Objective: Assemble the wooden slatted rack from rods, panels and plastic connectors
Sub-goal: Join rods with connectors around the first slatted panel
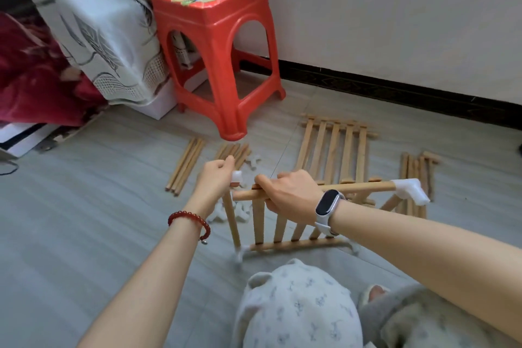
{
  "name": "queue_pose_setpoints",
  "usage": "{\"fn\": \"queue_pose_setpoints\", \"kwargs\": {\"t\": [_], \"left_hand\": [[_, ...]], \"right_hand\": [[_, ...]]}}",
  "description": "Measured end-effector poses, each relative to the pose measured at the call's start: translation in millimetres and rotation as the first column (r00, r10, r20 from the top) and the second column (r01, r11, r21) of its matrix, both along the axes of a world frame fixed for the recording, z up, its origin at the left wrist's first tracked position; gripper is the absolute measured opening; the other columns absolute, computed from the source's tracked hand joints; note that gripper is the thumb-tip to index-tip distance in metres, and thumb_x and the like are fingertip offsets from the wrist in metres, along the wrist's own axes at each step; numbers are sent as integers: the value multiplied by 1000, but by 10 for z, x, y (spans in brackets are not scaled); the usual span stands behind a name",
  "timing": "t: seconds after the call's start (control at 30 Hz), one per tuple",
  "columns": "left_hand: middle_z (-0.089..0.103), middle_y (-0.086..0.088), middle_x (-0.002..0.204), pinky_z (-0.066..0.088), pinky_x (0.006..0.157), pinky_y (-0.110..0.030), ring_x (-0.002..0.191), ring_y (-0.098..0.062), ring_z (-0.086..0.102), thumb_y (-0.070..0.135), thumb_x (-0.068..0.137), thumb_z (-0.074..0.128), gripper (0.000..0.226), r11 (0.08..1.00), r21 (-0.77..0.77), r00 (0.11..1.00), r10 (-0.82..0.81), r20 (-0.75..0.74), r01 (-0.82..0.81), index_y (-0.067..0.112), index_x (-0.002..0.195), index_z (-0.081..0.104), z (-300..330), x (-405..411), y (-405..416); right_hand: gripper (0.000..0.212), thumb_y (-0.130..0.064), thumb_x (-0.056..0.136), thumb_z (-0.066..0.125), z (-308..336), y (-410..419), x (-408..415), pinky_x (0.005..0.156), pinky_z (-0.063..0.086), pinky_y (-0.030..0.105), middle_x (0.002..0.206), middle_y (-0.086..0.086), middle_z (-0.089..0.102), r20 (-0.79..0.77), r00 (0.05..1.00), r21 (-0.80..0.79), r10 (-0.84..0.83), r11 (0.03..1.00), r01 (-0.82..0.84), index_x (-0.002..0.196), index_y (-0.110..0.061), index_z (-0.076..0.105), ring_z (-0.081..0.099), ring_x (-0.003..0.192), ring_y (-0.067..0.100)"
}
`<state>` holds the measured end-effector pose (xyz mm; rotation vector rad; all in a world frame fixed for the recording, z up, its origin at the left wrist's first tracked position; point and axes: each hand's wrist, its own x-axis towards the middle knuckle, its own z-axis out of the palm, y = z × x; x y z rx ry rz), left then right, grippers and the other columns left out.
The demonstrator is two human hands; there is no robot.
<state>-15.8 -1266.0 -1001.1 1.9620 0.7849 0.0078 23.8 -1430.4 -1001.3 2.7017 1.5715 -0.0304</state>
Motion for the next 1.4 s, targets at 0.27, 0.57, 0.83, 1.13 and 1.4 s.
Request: {"fn": "queue_pose_setpoints", "kwargs": {"t": [0.27, 0.57, 0.83, 1.13, 1.4], "left_hand": [[58, -2, 104, 46, 54, -17, 55, -8, 67, 15, 98, 34, 28, 992, 66, 994, -107, -15, 108, 13, 93, 61, -142, 27, 120], [52, 10, 82, 37, 74, -22, 91, -12, 49, 11, 99, 34, 28, 976, 175, 984, -145, 100, 126, 13, 93, 61, -175, -239, 129], [49, 1, 67, 40, 57, -27, 63, -16, 47, 15, 101, 31, 27, 957, 243, 976, -189, 104, 160, 18, 93, 56, -210, -358, -18], [42, 5, 66, 32, 37, -7, 54, -7, 41, 15, 102, 30, 25, 958, 225, 965, -214, 151, 178, 15, 95, 54, -204, -528, -9], [43, 1, 59, 35, 40, -8, 47, -2, 46, 16, 101, 30, 24, 954, 234, 962, -226, 153, 187, 17, 98, 54, -224, -646, -126]], "right_hand": [[23, -39, 98, 33, -136, 128, -42, 105, 22, 56, 53, -7, 36, 34, 999, -105, 40, 994, -36, 92, -17, 33, 42, 59, 22], [42, -56, 94, 26, -265, 90, -41, 51, 28, 32, 67, -3, 45, -68, 994, 23, 90, 996, -89, 102, -17, 39, 49, 61, 24], [41, -58, 93, 28, -327, 28, -126, 48, 24, 29, 77, -4, 58, -54, 995, 71, 81, 995, -77, 104, -20, 41, 59, 72, 21], [38, -57, 93, 30, -326, -11, -196, 44, 20, 29, 69, -6, 51, -68, 994, 53, 83, 995, -79, 104, -21, 39, 57, 66, 21], [34, -59, 92, 32, -279, -26, -88, 43, 23, 26, 59, -9, 42, -89, 996, 42, -6, 999, 10, 93, -25, 30, 43, 50, 13]]}}
